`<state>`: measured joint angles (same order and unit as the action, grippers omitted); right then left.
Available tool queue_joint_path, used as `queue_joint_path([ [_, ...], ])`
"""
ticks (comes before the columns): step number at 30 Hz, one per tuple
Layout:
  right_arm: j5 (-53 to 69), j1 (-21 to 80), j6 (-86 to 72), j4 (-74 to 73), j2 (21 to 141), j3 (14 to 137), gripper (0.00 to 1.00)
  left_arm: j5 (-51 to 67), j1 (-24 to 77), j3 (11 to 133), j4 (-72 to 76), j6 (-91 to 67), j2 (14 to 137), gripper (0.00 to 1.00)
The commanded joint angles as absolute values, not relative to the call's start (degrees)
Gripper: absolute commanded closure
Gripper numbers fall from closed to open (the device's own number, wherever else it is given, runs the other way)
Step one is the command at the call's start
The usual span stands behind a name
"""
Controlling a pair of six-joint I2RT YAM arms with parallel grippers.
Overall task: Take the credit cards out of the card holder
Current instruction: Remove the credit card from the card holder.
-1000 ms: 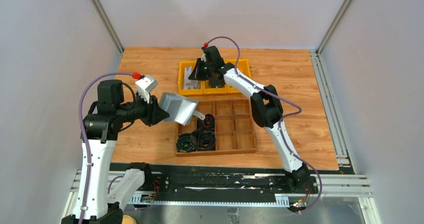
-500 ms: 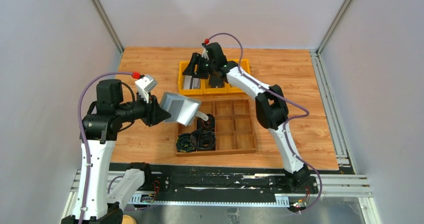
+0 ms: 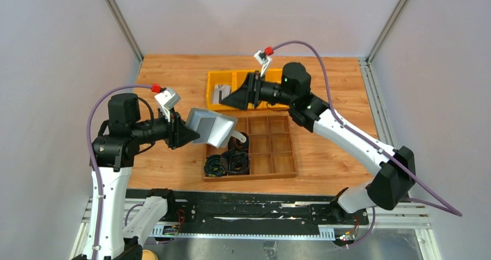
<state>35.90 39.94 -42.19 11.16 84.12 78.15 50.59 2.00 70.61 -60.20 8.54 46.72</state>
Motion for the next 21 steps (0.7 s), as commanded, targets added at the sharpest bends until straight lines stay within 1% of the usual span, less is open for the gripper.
queue_joint_path([
  [1,42.25,44.81,-43.26,16.33,80.53,68.41,0.19,54.81,1.7,70.98,-59.45,8.88,46.89,1.0],
  [5,40.77,48.26,-41.49,15.17,77.11,64.29,0.18,56.05,1.75,71.2,-59.41,8.94,47.52,1.0],
  [9,38.68,50.2,-41.5,15.2,76.87,62.86,0.17,56.78,1.75,71.37,-59.38,8.86,47.94,1.0],
  [10,38.19,50.43,-41.75,15.25,77.27,62.96,0.17,57.03,1.71,71.37,-59.41,8.87,47.92,1.0],
  [11,37.94,50.87,-42.31,15.69,77.74,63.12,0.19,57.25,1.75,71.37,-59.46,8.74,47.9,1.0],
  [12,37.47,51.27,-42.68,16.32,78.24,63.17,0.25,57.33,1.72,71.42,-59.45,8.75,47.86,1.0],
  [14,35.59,51.86,-44.35,17.61,79.09,63.21,0.4,57.39,1.69,71.09,-59.41,8.72,47.8,0.98],
  [15,34.77,52.08,-45.2,18.0,79.44,63.26,0.44,57.57,1.74,70.99,-59.47,8.79,47.81,0.96],
  [16,34.09,52.22,-45.96,18.33,79.84,63.44,0.5,57.88,1.74,70.79,-59.43,8.8,47.74,0.92],
  [17,33.56,52.35,-46.45,18.84,80.15,63.52,0.57,58.3,1.75,70.57,-59.42,8.81,47.77,0.89],
  [18,32.88,52.38,-46.87,18.97,80.24,63.5,0.67,59.04,1.71,70.38,-59.41,8.73,47.81,0.86],
  [21,30.94,52.37,-47.37,18.94,79.99,62.95,0.85,60.41,1.74,69.98,-59.32,8.64,47.66,0.78],
])
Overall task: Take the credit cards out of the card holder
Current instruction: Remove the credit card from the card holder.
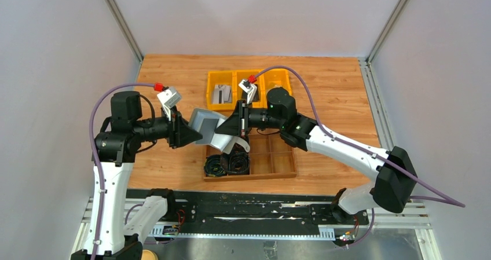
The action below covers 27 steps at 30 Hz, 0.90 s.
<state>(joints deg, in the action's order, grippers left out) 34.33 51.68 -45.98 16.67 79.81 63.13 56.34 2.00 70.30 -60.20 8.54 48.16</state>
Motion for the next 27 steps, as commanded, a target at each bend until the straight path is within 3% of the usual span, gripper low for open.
queue_joint_path([
  [1,30.87,52.38,-47.37,18.95,79.92,62.83,0.89,60.73,1.71,69.96,-59.32,8.62,47.69,0.77],
  [3,31.27,52.38,-47.25,19.07,79.83,62.52,0.93,61.09,1.68,70.03,-59.33,8.69,47.78,0.72],
  [8,31.53,52.38,-46.81,19.15,78.99,61.34,1.0,62.46,1.73,69.95,-59.33,8.53,47.83,0.45],
  [12,31.72,52.39,-46.74,19.31,78.41,60.74,1.0,62.56,1.72,69.79,-59.33,9.2,47.75,0.42],
  [23,33.53,52.51,-47.77,21.41,77.0,59.79,1.0,58.61,1.72,69.86,-59.47,9.69,48.29,0.49],
  [25,33.67,52.96,-48.14,22.01,76.91,59.96,1.0,56.6,1.7,69.79,-59.5,9.44,48.42,0.42],
  [27,33.44,53.52,-48.07,21.26,76.9,60.74,1.0,55.95,1.7,69.57,-59.46,8.5,48.4,0.26],
])
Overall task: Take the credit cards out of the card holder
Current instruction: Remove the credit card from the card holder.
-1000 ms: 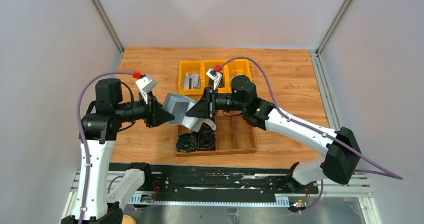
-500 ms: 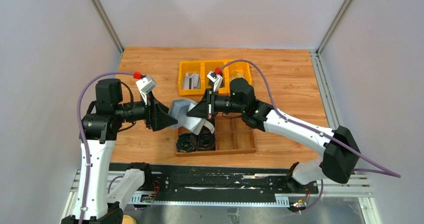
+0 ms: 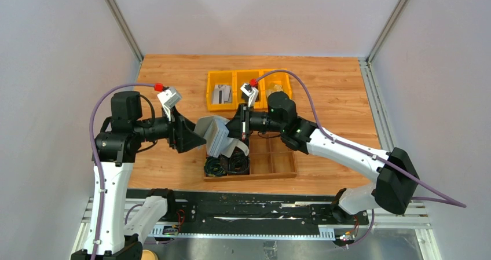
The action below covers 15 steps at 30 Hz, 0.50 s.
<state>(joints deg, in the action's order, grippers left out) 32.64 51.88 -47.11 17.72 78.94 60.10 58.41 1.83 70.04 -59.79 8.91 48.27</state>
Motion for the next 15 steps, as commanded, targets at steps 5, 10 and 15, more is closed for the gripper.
queue_joint_path([
  [5,28.98,54.5,-46.82,13.9,76.73,63.93,1.0,65.9,1.69,68.31,-59.52,6.46,46.48,0.01],
  [10,19.87,57.21,-46.58,7.25,76.69,67.4,1.0,67.1,1.73,66.99,-59.61,7.02,45.25,0.0],
  [15,13.75,60.51,-46.76,2.43,78.65,72.09,1.0,58.56,1.73,63.78,-58.41,8.8,43.95,0.0],
])
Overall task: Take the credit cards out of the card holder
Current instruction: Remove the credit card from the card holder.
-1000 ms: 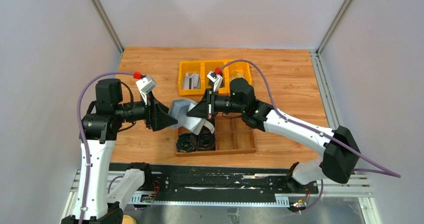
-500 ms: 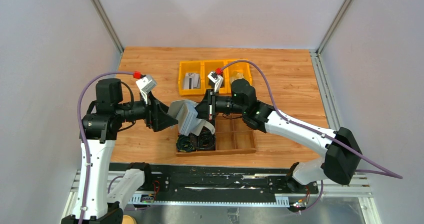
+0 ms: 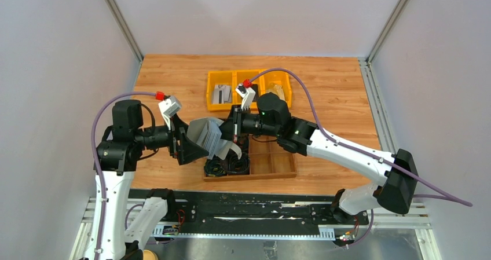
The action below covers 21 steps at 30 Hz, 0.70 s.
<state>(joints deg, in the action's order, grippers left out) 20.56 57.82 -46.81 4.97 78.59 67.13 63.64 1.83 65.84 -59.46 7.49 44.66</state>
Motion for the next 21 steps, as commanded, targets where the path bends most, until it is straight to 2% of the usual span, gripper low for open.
queue_joint_path([
  [1,13.01,61.0,-46.76,2.23,78.93,72.57,1.0,56.65,1.73,63.42,-57.38,8.37,43.52,0.0],
  [10,11.86,61.88,-46.76,2.28,78.55,72.34,1.0,51.27,1.73,61.88,-49.58,2.88,40.55,0.03],
  [21,10.96,62.03,-46.43,1.23,78.69,72.72,1.0,60.99,1.69,61.45,-48.81,2.07,38.81,0.0],
])
